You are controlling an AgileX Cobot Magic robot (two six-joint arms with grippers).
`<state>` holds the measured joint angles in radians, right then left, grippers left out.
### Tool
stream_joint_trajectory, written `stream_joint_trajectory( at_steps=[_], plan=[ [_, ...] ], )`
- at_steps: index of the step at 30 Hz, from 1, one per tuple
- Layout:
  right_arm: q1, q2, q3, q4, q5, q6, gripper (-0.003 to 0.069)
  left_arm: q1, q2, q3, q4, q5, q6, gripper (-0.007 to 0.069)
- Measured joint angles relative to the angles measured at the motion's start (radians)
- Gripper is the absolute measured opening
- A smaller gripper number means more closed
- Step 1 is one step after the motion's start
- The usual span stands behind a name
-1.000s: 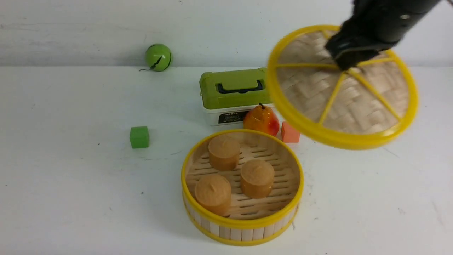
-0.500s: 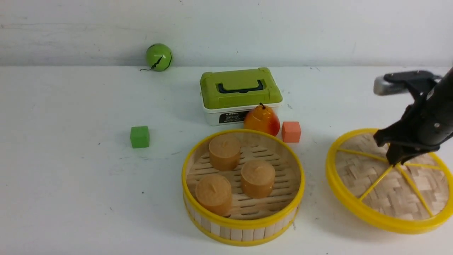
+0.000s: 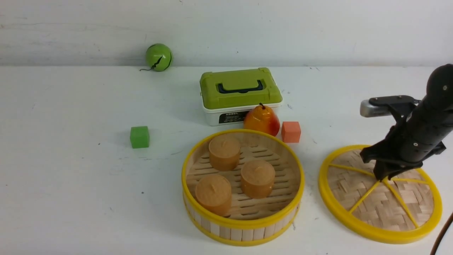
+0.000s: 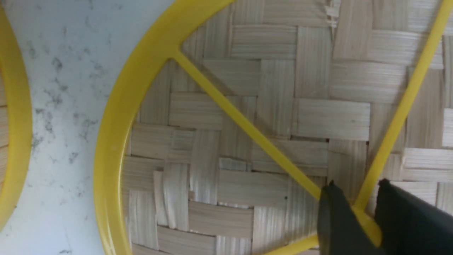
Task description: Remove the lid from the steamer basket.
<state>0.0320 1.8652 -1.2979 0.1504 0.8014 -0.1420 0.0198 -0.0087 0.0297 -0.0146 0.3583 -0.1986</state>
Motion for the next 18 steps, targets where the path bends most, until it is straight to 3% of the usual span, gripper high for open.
stream_joint_trajectory(
  at_steps=[4, 8, 12, 18],
  plan=[
    [0.000, -0.022, -0.004, 0.051, 0.015, -0.002, 0.0324, 0.000, 0.000, 0.000, 0.000, 0.000, 0.000, 0.0239],
    [0.000, -0.142, -0.004, 0.141, 0.019, -0.049, 0.0350, 0.000, 0.000, 0.000, 0.000, 0.000, 0.000, 0.0239],
    [0.000, -0.289, -0.004, 0.237, 0.018, -0.125, 0.0293, 0.000, 0.000, 0.000, 0.000, 0.000, 0.000, 0.0239],
    [0.000, -0.615, 0.043, 0.321, 0.018, -0.209, 0.0053, 0.000, 0.000, 0.000, 0.000, 0.000, 0.000, 0.0239]
  ],
)
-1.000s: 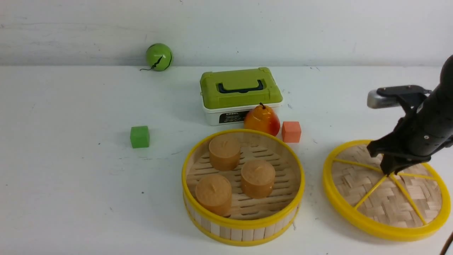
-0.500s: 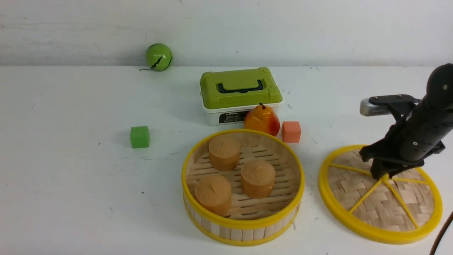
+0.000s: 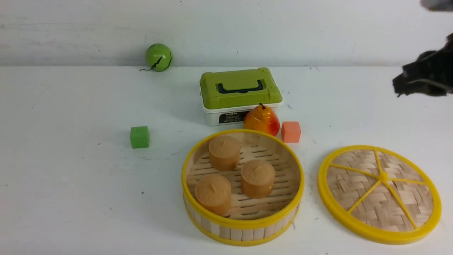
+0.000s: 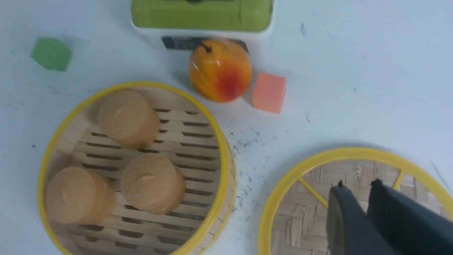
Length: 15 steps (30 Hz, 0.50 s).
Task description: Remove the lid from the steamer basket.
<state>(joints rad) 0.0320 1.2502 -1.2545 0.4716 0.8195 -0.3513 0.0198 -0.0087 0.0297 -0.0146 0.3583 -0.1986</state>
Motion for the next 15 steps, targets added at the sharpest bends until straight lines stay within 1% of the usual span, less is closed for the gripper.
stream_joint_trajectory(
  at_steps=[2, 4, 6, 7, 12, 15],
  plan=[
    [0.000, -0.094, 0.051, 0.010, 0.001, -0.009, -0.0006, 0.000, 0.000, 0.000, 0.000, 0.000, 0.000, 0.0239],
    [0.000, -0.154, 0.081, 0.017, 0.000, -0.010, -0.0018, 0.000, 0.000, 0.000, 0.000, 0.000, 0.000, 0.0239],
    [0.000, -0.243, 0.146, 0.020, -0.009, -0.013, -0.0023, 0.000, 0.000, 0.000, 0.000, 0.000, 0.000, 0.0239],
    [0.000, -0.335, 0.203, 0.020, -0.027, -0.016, -0.0024, 0.000, 0.000, 0.000, 0.000, 0.000, 0.000, 0.0239],
    [0.000, -0.487, 0.296, 0.020, -0.046, -0.017, -0.0023, 0.000, 0.000, 0.000, 0.000, 0.000, 0.000, 0.0239],
    [0.000, -0.592, 0.344, 0.021, -0.019, -0.017, -0.0023, 0.000, 0.000, 0.000, 0.000, 0.000, 0.000, 0.0239]
  ],
)
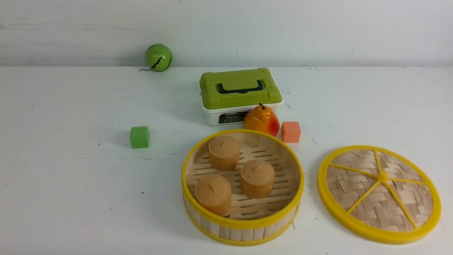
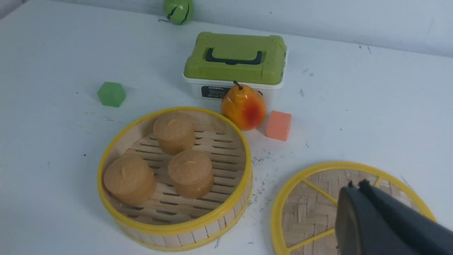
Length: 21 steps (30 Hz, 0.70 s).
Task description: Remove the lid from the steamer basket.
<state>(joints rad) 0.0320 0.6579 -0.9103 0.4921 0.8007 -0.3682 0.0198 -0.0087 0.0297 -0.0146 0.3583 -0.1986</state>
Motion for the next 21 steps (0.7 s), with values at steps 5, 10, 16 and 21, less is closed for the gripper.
stream_joint_trajectory(
  at_steps=[5, 10, 16, 21],
  plan=[
    [0.000, -0.091, 0.020, -0.004, 0.090, 0.000, -0.0022, 0.000, 0.000, 0.000, 0.000, 0.000, 0.000, 0.0239],
    [0.000, -0.154, 0.020, -0.047, 0.116, 0.000, -0.0022, 0.000, 0.000, 0.000, 0.000, 0.000, 0.000, 0.0239],
    [0.000, -0.190, 0.027, -0.136, 0.030, -0.002, -0.0022, 0.000, 0.000, 0.000, 0.000, 0.000, 0.000, 0.0239],
    [0.000, -0.264, 0.197, -0.210, -0.209, 0.036, -0.0022, 0.000, 0.000, 0.000, 0.000, 0.000, 0.000, 0.0239]
  ],
)
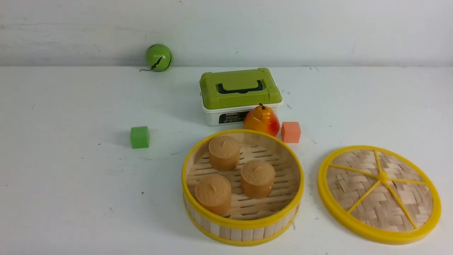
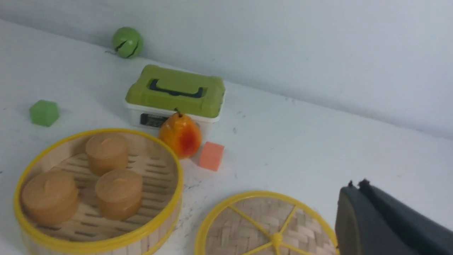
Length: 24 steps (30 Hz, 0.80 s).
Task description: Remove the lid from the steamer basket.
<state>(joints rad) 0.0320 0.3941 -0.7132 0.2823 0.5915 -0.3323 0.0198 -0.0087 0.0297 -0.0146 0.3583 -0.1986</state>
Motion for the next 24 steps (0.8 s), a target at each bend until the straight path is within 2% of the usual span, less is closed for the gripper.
stream_joint_trajectory(
  at_steps=[3, 4, 6, 7, 8, 9, 13, 20, 24],
  plan=[
    [0.000, -0.085, 0.170, -0.079, -0.150, 0.109, -0.0022, 0.000, 0.000, 0.000, 0.000, 0.000, 0.000, 0.0239],
    [0.000, -0.085, 0.170, -0.079, -0.150, 0.109, -0.0022, 0.000, 0.000, 0.000, 0.000, 0.000, 0.000, 0.0239],
    [-0.002, -0.179, 0.350, -0.190, -0.267, 0.273, -0.0022, 0.000, 0.000, 0.000, 0.000, 0.000, 0.000, 0.0239],
    [-0.004, -0.186, 0.362, -0.198, -0.267, 0.286, -0.0022, 0.000, 0.000, 0.000, 0.000, 0.000, 0.000, 0.0239],
    [-0.012, -0.242, 0.467, -0.267, -0.305, 0.404, -0.0022, 0.000, 0.000, 0.000, 0.000, 0.000, 0.000, 0.0239],
    [-0.018, -0.265, 0.509, -0.292, -0.314, 0.453, -0.0022, 0.000, 0.000, 0.000, 0.000, 0.000, 0.000, 0.0239],
    [-0.057, -0.357, 0.671, -0.362, -0.325, 0.586, -0.0022, 0.000, 0.000, 0.000, 0.000, 0.000, 0.000, 0.0239],
    [-0.078, -0.404, 0.740, -0.367, -0.283, 0.597, -0.0022, 0.000, 0.000, 0.000, 0.000, 0.000, 0.000, 0.0239],
    [-0.081, -0.404, 0.740, -0.354, -0.244, 0.548, -0.0022, 0.000, 0.000, 0.000, 0.000, 0.000, 0.000, 0.0239]
  ],
)
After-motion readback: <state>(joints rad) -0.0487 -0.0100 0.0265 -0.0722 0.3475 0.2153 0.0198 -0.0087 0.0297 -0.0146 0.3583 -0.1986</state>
